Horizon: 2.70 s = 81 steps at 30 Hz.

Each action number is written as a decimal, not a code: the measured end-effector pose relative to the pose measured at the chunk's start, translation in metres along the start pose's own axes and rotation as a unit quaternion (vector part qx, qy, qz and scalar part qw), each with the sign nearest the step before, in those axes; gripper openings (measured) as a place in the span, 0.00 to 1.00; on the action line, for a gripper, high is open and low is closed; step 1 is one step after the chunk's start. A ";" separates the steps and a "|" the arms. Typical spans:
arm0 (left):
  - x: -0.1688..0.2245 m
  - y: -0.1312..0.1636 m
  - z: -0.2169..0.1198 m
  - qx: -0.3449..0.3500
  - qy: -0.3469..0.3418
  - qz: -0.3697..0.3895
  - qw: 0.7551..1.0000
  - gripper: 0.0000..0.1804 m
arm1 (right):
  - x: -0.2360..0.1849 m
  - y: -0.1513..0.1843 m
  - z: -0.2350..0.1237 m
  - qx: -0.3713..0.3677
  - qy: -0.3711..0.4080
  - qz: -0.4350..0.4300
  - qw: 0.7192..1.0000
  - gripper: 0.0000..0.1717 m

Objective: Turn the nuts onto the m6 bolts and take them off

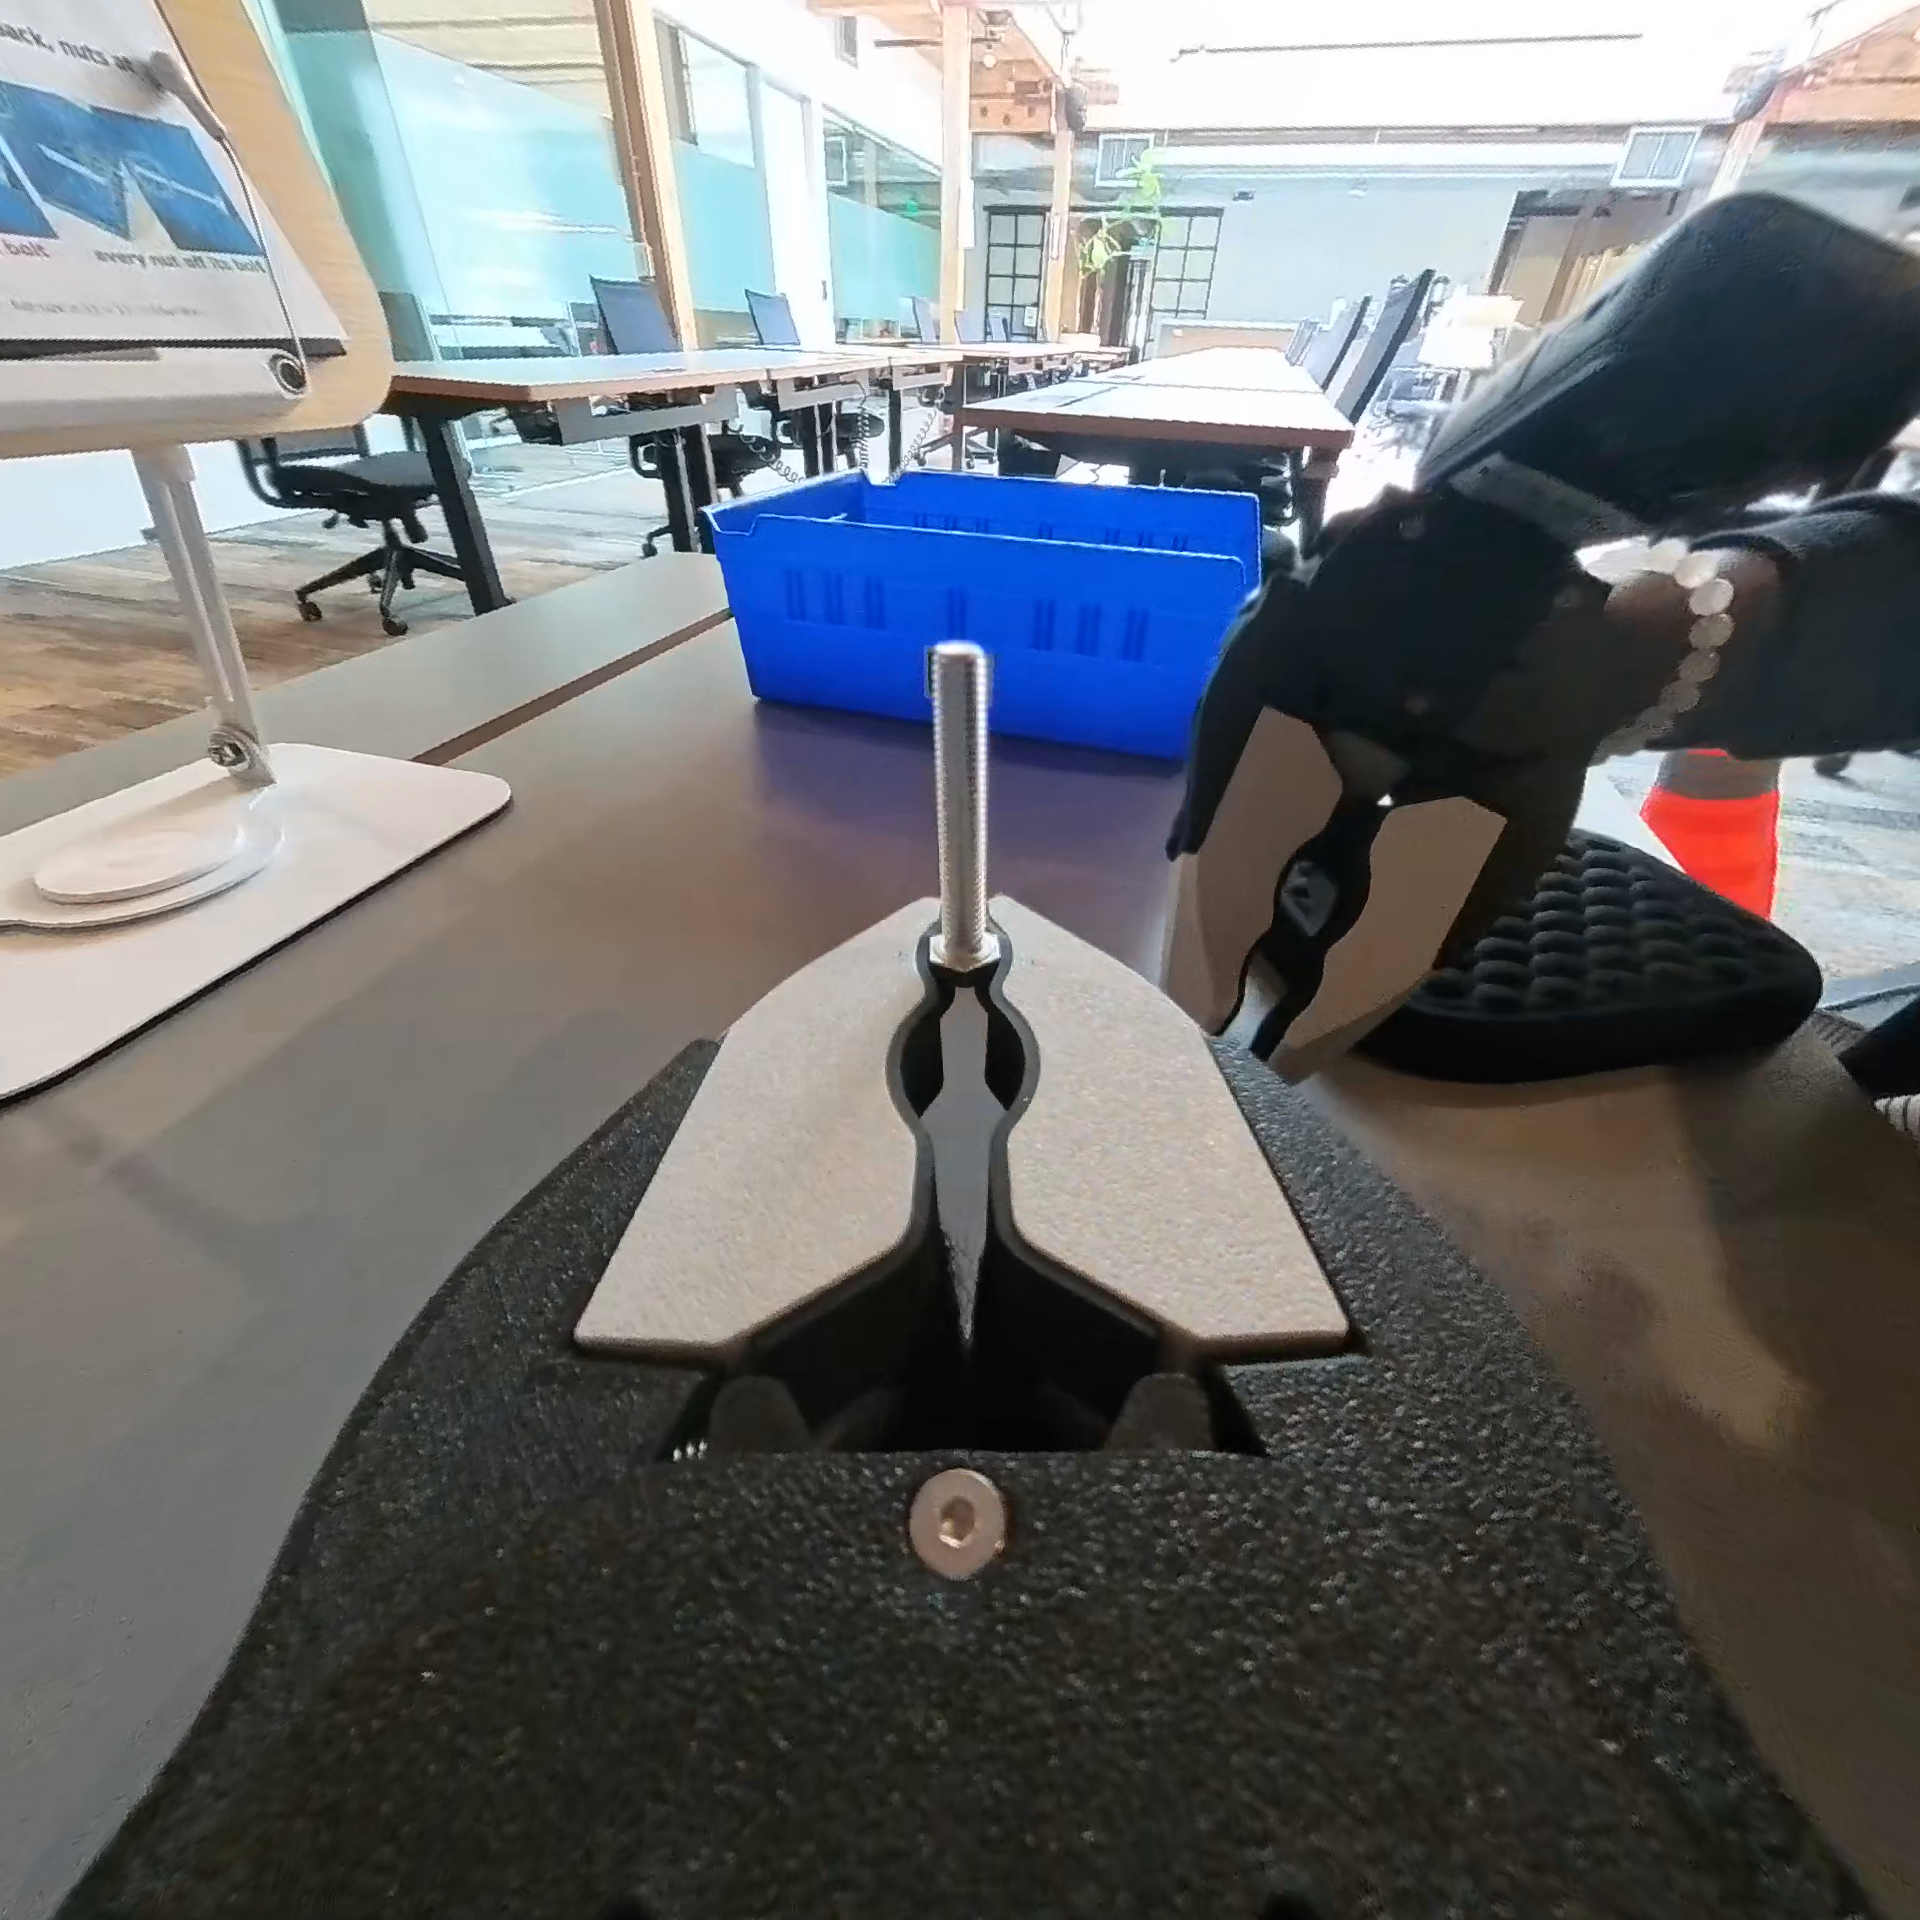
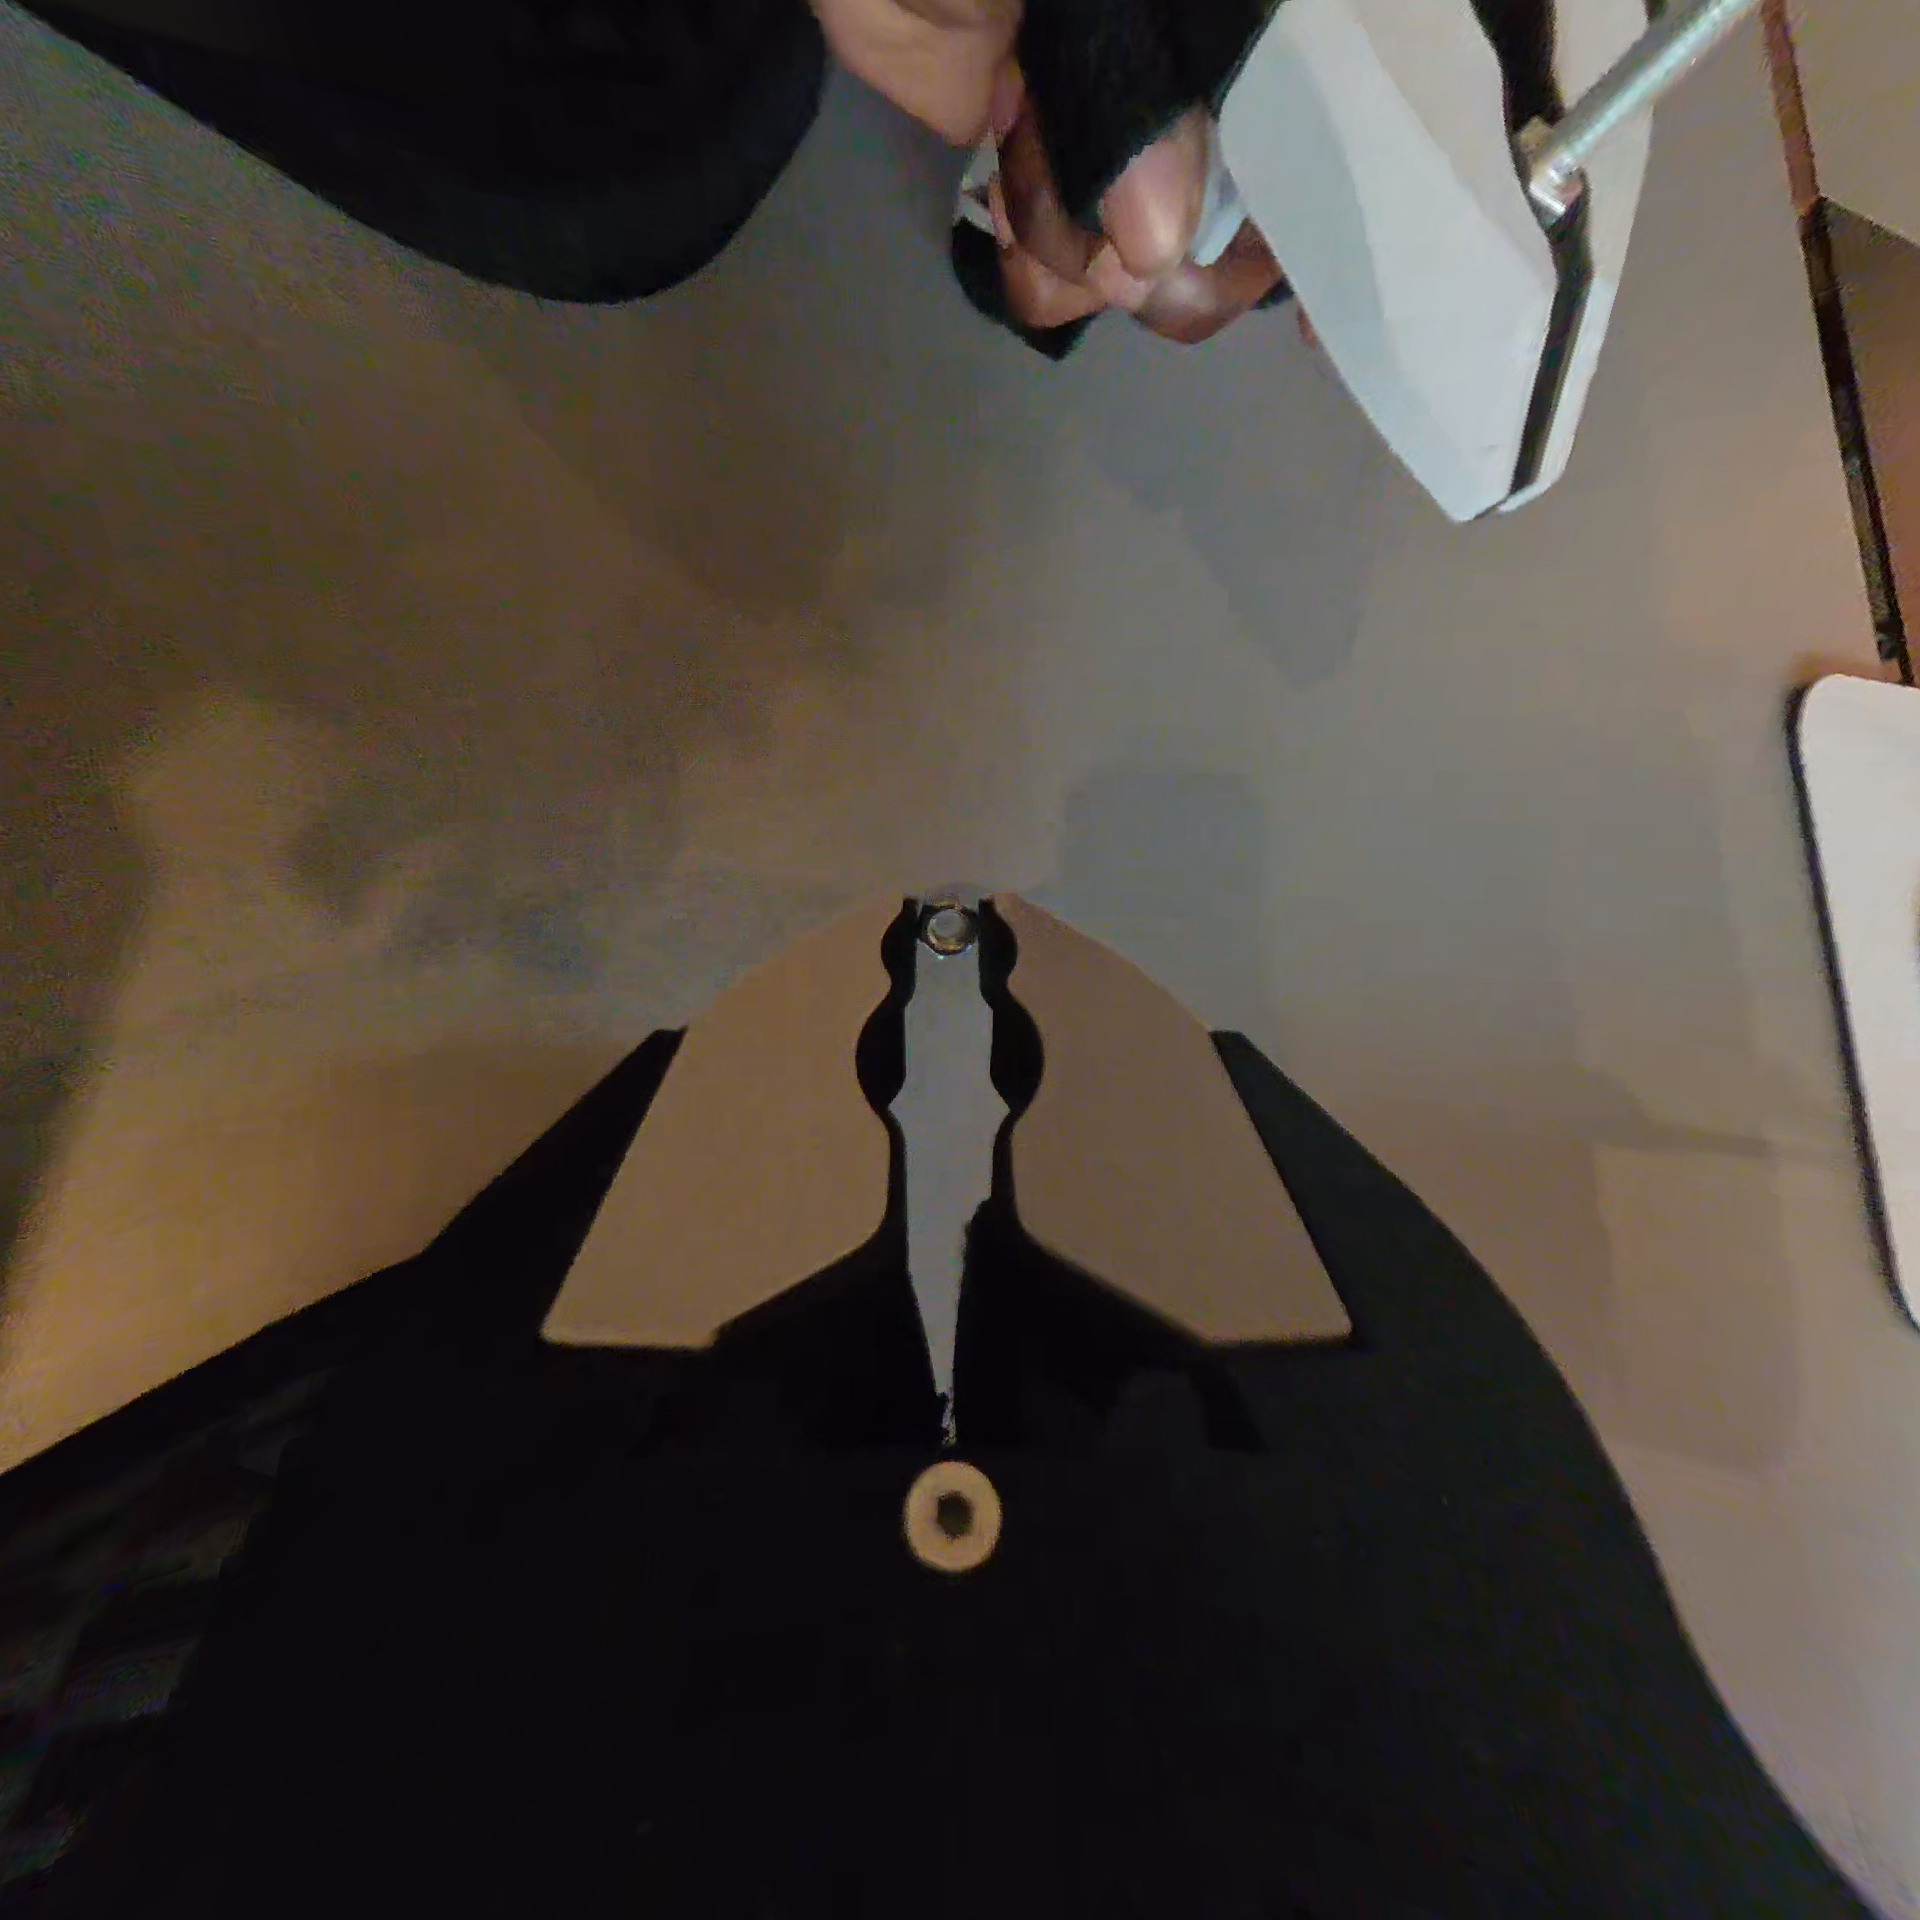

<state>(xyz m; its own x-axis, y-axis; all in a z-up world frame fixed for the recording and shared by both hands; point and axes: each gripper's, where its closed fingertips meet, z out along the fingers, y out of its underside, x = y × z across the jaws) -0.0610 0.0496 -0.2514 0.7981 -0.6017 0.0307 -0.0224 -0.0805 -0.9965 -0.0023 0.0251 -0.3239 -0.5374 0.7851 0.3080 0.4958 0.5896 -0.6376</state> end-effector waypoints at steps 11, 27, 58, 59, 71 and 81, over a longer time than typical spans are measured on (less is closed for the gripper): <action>0.002 0.002 0.001 -0.006 0.007 0.006 1.000 0.01 | -0.009 0.001 -0.008 0.027 -0.026 0.015 0.999 0.11; 0.007 0.005 0.004 -0.016 0.015 0.014 1.000 0.01 | -0.032 0.025 -0.010 -0.082 -0.085 0.011 0.993 0.10; 0.016 0.005 0.005 -0.011 0.044 0.016 0.999 0.02 | -0.037 0.020 -0.003 -0.095 -0.282 0.117 0.948 0.06; 0.015 0.005 0.005 -0.011 0.044 0.016 0.999 0.02 | -0.034 0.020 -0.004 -0.091 -0.281 0.123 0.947 0.06; 0.020 0.007 0.005 -0.013 0.059 0.016 0.998 0.02 | -0.030 0.005 -0.038 -0.024 -0.322 0.181 0.929 0.05; 0.026 0.009 0.008 -0.018 0.070 0.023 0.997 0.01 | -0.065 0.069 -0.090 -0.167 -0.291 0.130 0.933 0.05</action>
<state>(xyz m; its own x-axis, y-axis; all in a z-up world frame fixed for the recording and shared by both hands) -0.0357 0.0397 -0.2598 0.7045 -0.7097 -0.0018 -0.0800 -0.0769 -0.9938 0.1280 0.0317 -0.3248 -0.6007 0.7309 -0.3241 0.7937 0.4964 -0.3516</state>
